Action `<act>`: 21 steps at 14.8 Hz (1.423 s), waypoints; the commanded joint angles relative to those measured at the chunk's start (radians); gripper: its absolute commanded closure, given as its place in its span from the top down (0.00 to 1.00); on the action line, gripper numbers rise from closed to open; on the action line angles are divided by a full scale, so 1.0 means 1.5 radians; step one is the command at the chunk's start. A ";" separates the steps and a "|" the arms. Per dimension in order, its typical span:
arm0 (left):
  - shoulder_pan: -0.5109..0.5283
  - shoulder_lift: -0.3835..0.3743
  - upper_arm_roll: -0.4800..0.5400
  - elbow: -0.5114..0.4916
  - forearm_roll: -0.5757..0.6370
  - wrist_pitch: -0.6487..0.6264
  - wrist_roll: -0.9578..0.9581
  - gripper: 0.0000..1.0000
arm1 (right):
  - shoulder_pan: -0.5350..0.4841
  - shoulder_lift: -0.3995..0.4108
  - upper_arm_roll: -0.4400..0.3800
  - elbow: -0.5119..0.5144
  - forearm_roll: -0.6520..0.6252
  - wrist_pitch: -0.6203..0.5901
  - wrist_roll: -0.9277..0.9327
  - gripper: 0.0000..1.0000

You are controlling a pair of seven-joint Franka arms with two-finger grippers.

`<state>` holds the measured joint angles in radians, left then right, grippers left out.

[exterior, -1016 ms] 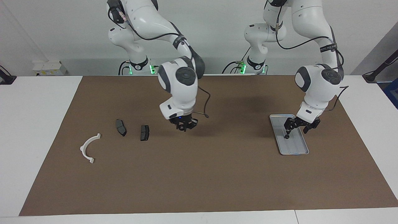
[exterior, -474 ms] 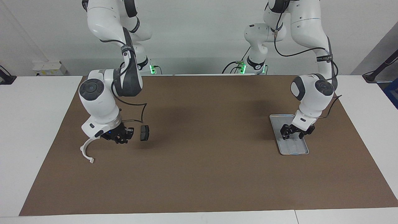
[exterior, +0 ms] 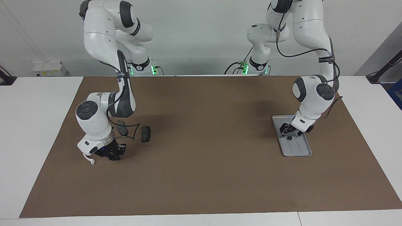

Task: Place bearing gear from tray to pile
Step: 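Place the bearing by the arc while the left gripper grasps another bearing, then carry the second bearing with the left gripper and set it mid-table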

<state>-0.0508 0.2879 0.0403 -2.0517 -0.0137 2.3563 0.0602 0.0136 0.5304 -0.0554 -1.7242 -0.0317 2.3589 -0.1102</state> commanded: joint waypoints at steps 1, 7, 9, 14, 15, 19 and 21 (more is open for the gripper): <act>-0.004 -0.020 0.001 -0.017 -0.008 -0.005 0.005 0.55 | -0.010 0.021 0.007 0.001 0.005 0.027 -0.017 0.00; -0.005 -0.016 0.001 -0.005 -0.007 0.003 0.005 0.00 | -0.009 0.024 0.007 0.002 0.007 0.028 -0.008 0.62; -0.016 -0.015 0.000 0.018 -0.009 -0.021 -0.021 0.00 | -0.006 0.015 0.007 0.003 0.007 0.014 -0.007 1.00; -0.041 -0.028 -0.019 0.168 -0.033 -0.241 -0.106 0.00 | 0.015 -0.076 0.008 0.009 -0.001 -0.133 -0.008 1.00; -0.071 -0.029 -0.021 0.192 -0.033 -0.263 -0.177 0.00 | 0.019 -0.102 0.009 0.009 -0.001 -0.167 -0.008 1.00; -0.255 -0.027 -0.020 0.196 -0.025 -0.210 -0.486 0.00 | 0.044 -0.186 0.008 0.012 0.002 -0.272 -0.007 1.00; -0.325 -0.028 -0.020 0.178 -0.023 -0.185 -0.574 0.00 | 0.050 -0.212 0.009 0.012 0.002 -0.301 0.002 1.00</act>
<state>-0.4567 0.2417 -0.0092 -1.7588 -0.0507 2.0367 -0.6899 0.0880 0.2520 -0.0463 -1.6836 -0.0320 1.9343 -0.1106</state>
